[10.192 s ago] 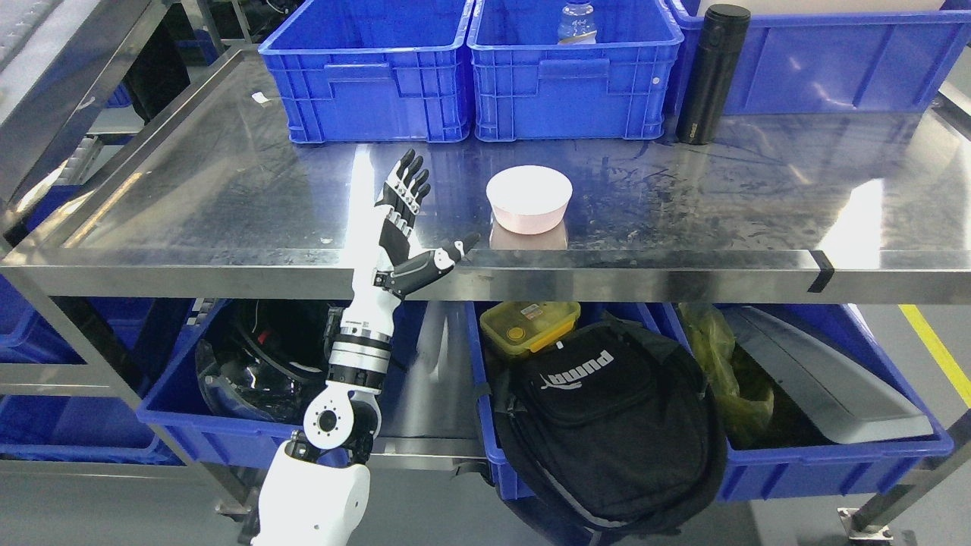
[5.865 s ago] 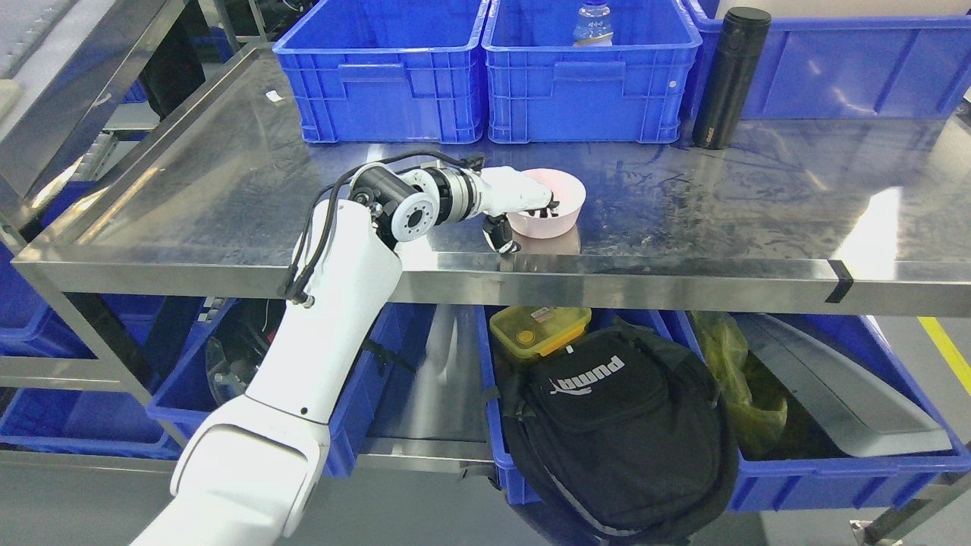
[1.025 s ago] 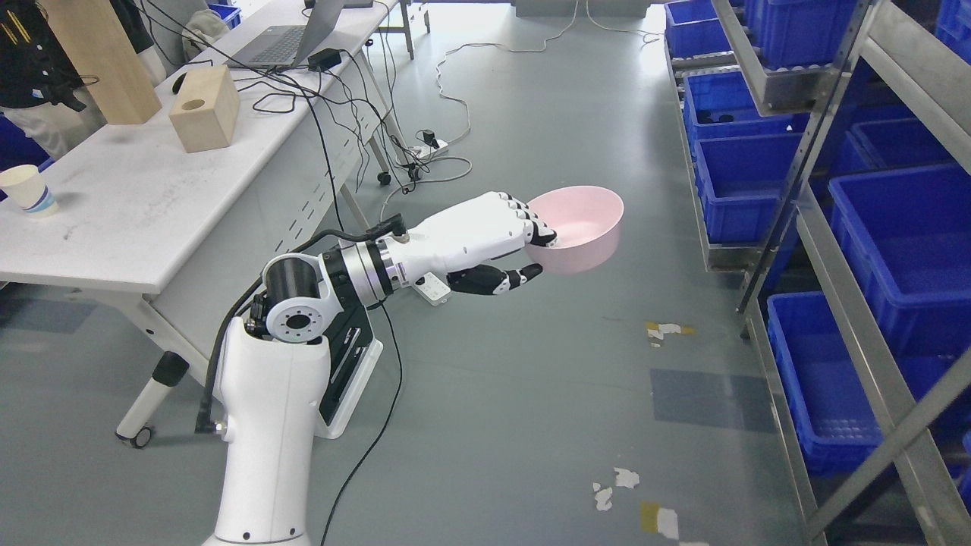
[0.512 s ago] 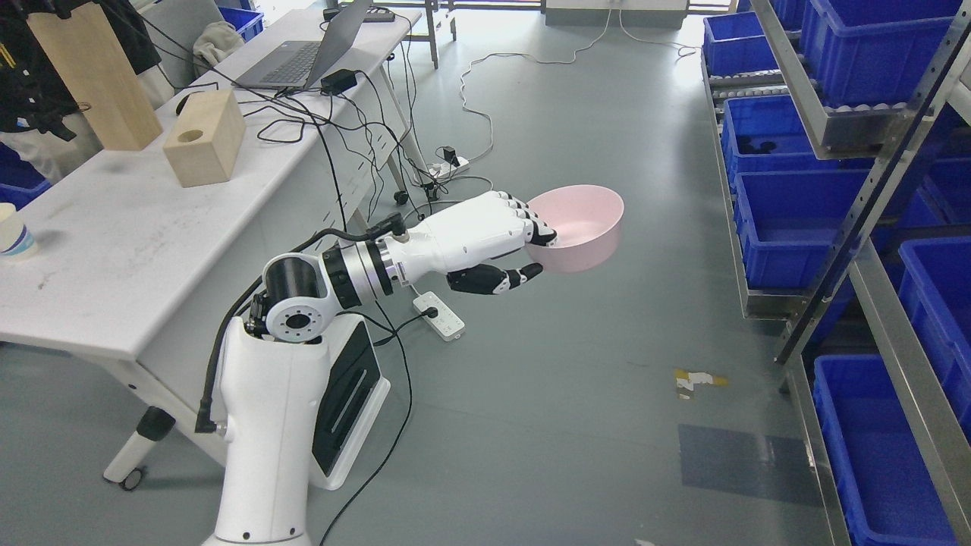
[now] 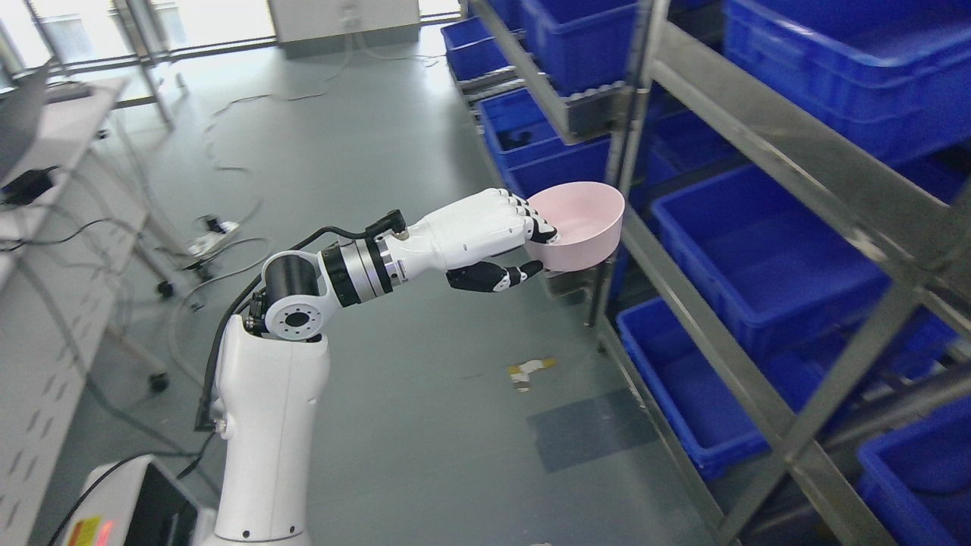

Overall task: Stack pink IKEA bowl on shelf middle layer
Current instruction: 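Hold the pink bowl up in the left hand while driving to the other shelf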

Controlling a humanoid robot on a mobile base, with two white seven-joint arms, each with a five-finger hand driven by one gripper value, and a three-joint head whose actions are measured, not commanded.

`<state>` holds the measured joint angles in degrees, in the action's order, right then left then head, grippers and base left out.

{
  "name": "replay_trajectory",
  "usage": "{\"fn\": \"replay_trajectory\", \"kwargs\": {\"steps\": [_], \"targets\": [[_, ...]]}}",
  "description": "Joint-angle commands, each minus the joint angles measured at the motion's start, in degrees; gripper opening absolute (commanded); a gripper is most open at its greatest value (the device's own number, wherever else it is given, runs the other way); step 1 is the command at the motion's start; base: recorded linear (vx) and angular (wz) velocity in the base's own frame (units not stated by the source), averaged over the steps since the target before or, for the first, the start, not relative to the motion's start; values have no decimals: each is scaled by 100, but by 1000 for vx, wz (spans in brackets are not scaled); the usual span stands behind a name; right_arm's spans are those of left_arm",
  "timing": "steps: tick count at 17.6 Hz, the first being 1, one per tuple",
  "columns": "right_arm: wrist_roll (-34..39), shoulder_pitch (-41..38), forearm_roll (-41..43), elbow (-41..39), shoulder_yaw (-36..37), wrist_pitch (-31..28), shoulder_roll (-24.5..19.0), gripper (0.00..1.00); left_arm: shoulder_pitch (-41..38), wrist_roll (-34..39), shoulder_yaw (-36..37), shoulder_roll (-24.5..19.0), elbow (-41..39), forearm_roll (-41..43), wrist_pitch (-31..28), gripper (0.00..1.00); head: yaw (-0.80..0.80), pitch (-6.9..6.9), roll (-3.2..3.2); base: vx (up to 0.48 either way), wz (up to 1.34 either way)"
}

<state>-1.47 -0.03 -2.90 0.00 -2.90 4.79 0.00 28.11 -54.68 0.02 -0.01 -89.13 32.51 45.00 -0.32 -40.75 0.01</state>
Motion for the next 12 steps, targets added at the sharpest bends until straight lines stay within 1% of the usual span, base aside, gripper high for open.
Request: {"fn": "replay_trajectory", "kwargs": {"steps": [1,3,4,5,8,12], "targets": [[-2,-120,0,-100,0,-5,100,100,150,62,340,-99,-70,-218,0,2,0,0,0,84,-1468],[-2,-120,0,-100,0,-5,100,100,692,168,446,-99,-122,-359,0,2,0,0,0,72,-1517],[-2,-120,0,-100,0,-5,100,100,1078,160,403,-99,-123,-429,0,2,0,0,0,40,-1465],[-2,-120,0,-100,0,-5,100,100,1291,159,359,-99,-114,-439,0,2,0,0,0,40,-1465],[-2,-120,0,-100,0,-5,100,100,1521,107,253,-99,-53,-387,0,2,0,0,0,-4,-1294],[-2,-120,0,-100,0,-5,100,100,1767,-59,-388,-99,351,464,0,2,0,0,0,-8,-1217]]}}
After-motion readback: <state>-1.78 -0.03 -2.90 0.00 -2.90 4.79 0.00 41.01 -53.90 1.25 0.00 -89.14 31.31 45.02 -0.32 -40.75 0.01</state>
